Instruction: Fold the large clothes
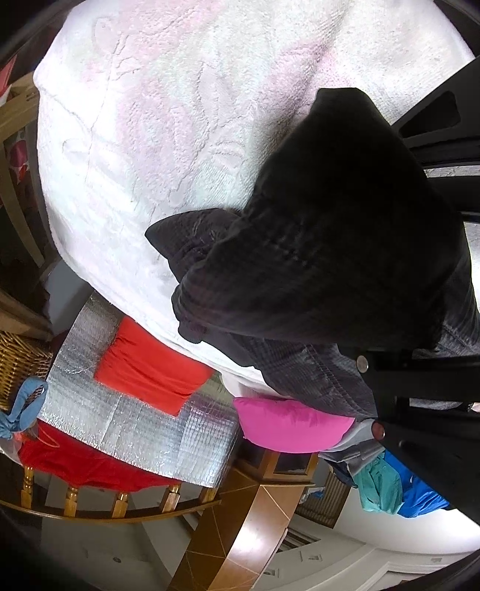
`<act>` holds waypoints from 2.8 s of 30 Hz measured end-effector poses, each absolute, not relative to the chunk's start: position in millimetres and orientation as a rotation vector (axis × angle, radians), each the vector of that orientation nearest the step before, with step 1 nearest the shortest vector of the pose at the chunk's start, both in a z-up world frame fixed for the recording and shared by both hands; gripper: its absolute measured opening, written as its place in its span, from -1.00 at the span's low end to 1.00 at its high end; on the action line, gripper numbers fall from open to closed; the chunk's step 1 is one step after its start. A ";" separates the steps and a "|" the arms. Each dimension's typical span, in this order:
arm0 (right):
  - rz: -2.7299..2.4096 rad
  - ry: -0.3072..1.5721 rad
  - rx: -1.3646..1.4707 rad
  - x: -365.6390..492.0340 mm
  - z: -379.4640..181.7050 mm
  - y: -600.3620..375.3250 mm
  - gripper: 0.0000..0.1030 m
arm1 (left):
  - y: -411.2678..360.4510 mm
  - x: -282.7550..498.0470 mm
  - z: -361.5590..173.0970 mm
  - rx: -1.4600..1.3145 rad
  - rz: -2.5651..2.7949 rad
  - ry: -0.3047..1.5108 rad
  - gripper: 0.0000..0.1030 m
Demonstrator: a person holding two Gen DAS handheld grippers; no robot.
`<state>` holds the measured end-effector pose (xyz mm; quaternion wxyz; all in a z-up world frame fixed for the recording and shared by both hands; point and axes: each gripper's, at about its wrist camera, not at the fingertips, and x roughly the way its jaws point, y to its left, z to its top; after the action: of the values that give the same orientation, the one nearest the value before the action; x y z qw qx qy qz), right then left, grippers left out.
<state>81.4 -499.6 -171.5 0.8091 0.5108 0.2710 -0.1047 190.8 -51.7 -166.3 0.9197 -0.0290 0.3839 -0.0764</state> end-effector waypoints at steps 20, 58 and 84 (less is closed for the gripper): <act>-0.200 0.640 1.128 80.3 -182.4 -501.7 -0.22 | -34.2 200.8 -175.6 -0.115 -0.214 0.905 0.02; -0.191 0.862 1.118 133.3 -183.0 -586.9 0.49 | 12.9 307.2 -177.4 -0.368 -0.318 1.188 0.44; -0.243 0.812 0.960 186.6 -164.0 -539.2 -0.16 | -6.6 309.1 -179.3 -0.479 -0.364 1.145 -0.21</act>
<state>186.6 -539.2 -164.0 0.8019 0.4477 0.3789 -0.1135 309.1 -6.6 -179.3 0.7982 -0.2229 0.5332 -0.1697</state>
